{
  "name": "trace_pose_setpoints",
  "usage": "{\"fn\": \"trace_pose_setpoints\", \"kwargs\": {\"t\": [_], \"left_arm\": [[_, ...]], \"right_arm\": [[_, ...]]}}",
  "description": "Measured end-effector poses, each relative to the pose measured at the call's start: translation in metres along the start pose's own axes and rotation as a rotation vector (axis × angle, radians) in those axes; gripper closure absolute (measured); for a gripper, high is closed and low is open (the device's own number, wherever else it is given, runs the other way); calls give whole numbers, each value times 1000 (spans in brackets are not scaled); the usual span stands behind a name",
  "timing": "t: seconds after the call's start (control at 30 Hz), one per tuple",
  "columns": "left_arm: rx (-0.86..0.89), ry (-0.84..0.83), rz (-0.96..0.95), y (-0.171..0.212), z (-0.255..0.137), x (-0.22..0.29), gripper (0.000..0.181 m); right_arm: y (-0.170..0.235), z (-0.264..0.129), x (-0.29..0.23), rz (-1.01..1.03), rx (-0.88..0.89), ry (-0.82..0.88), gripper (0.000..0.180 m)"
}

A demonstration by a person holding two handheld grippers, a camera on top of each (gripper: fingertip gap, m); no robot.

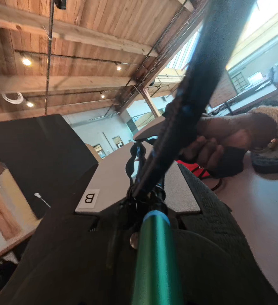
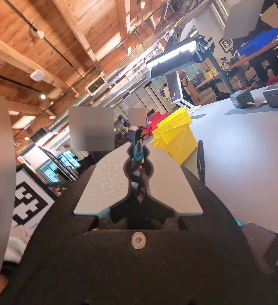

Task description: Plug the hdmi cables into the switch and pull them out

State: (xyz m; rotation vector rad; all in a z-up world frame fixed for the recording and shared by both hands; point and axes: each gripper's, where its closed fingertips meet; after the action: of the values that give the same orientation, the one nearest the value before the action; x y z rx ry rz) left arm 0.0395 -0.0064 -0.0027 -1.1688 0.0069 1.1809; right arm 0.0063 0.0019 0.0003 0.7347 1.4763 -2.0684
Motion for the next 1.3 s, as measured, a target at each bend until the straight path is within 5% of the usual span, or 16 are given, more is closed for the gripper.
{"fn": "trace_pose_setpoints", "kwargs": {"t": [0.1, 0.13, 0.27, 0.37, 0.8, 0.97, 1.1, 1.3], "left_arm": [[15, 62, -160, 0, -3, 2, 178], [25, 89, -239, 0, -4, 1, 178], [-6, 220, -481, 10, -5, 9, 177], [-29, 291, -571, 15, -5, 19, 177], [-60, 393, -588, 17, -6, 39, 177], [-50, 397, -595, 15, -7, 40, 175], [-99, 482, -604, 18, -7, 57, 140], [-120, 509, -556, 21, -9, 65, 157]], "right_arm": [[8, -7, -6, -85, -91, -66, 163], [11, -11, -9, -165, -127, -105, 147], [21, -33, -1, -743, -251, -124, 111], [33, -48, 9, -993, -314, -103, 118], [62, -52, 11, -893, -421, -196, 157], [63, -53, 8, -918, -422, -200, 158], [63, -49, -1, -891, -380, -233, 158], [66, -46, -4, -853, -366, -252, 158]]}}
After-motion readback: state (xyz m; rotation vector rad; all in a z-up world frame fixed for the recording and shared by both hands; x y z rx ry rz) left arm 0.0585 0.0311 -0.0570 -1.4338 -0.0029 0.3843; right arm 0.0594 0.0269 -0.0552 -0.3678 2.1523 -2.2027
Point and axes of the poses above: each gripper's, where its closed fingertips meet, z out along the fingers, y out of its underside, x = y × z across the jaws, and after that the axes turned 4 degrees about z, right-handed
